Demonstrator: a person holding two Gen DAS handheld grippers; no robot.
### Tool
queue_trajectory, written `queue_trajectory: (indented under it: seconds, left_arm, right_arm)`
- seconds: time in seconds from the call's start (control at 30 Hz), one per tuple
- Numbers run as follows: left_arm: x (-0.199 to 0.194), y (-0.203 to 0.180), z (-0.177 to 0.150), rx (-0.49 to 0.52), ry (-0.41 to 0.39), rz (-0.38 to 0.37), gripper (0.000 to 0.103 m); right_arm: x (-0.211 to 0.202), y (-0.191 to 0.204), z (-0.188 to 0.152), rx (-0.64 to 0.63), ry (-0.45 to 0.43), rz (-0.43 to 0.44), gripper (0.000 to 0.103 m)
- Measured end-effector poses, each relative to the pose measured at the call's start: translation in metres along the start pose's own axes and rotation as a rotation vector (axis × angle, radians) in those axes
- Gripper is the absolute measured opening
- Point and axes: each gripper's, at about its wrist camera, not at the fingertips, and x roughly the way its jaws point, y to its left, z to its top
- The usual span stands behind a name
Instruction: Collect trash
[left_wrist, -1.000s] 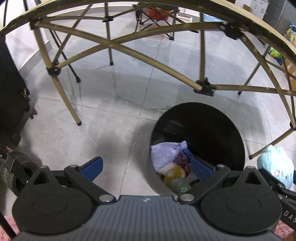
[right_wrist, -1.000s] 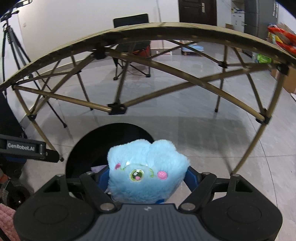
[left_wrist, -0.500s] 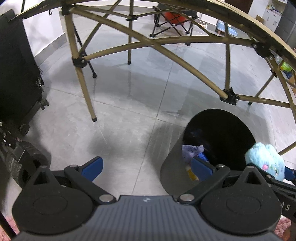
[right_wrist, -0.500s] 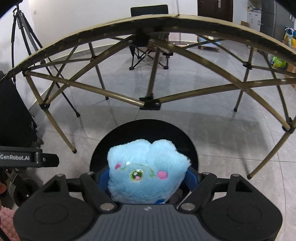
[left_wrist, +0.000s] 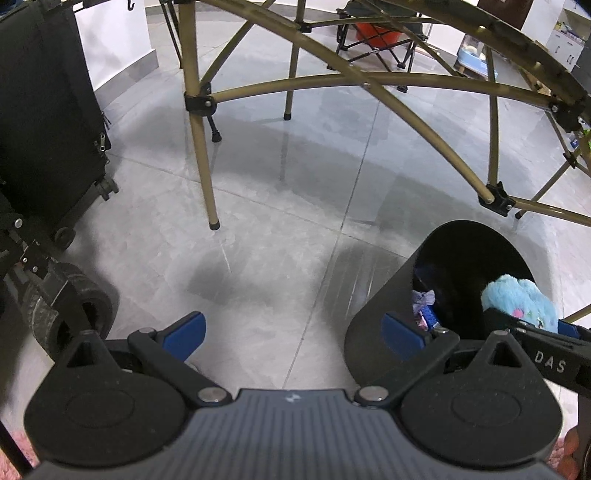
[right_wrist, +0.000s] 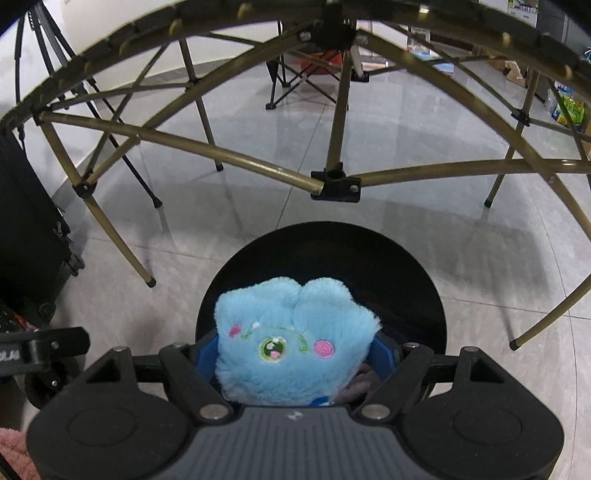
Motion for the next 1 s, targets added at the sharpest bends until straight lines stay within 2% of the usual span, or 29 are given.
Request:
queue_trajectory:
  seconds: [0.23, 0.47, 0.57, 0.6, 0.83, 1.0]
  left_arm:
    - [0.002, 0.005, 0.0, -0.008, 0.008, 0.005, 0.103]
    - [0.002, 0.005, 0.0, -0.006, 0.008, -0.003, 0.103]
    - [0.001, 0.005, -0.001, -0.005, 0.006, -0.006, 0.103]
    - [0.001, 0.005, 0.0, -0.006, 0.005, -0.008, 0.103]
    - [-0.004, -0.002, -0.002, 0.011, -0.01, -0.013, 0.103]
    - [-0.014, -0.004, -0.005, 0.024, -0.043, -0.02, 0.103]
  right_arm:
    - [0.013, 0.001, 0.004, 0.014, 0.034, -0.007, 0.078]
    - [0.015, -0.002, 0.005, 0.032, 0.027, -0.019, 0.081]
    - [0.014, -0.006, 0.006, 0.055, 0.023, -0.003, 0.094]
    - [0.014, -0.007, 0.006, 0.058, 0.019, -0.004, 0.103]
    - [0.014, -0.009, 0.003, 0.055, 0.033, 0.017, 0.103]
    - [-0.001, -0.013, 0.001, 0.05, 0.002, -0.002, 0.103]
